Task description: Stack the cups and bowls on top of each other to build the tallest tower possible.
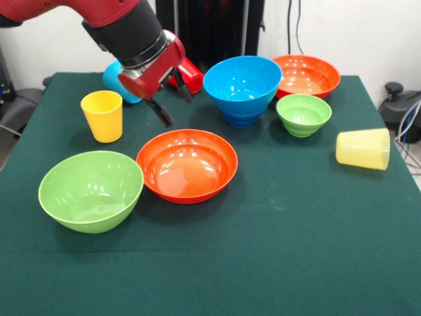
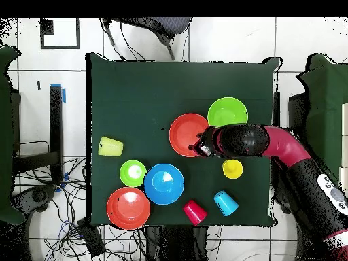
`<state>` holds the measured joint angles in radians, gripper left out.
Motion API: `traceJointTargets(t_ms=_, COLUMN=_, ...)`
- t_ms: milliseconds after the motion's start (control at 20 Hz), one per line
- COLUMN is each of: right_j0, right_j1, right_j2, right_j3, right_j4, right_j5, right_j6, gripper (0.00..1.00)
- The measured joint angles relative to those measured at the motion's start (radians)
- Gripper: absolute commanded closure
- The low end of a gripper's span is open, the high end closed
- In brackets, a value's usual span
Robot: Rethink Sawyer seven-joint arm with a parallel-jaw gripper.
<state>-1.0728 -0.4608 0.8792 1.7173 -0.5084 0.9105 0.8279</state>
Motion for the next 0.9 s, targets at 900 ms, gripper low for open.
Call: traceJointTargets(t_ms=900, right_j0=0.172, right_j1=0.045, right_j2=-0.081, right_j3=-0.029, right_j4=-0.064, right_j5=-0.158, right_j6=0.0, gripper=0.0)
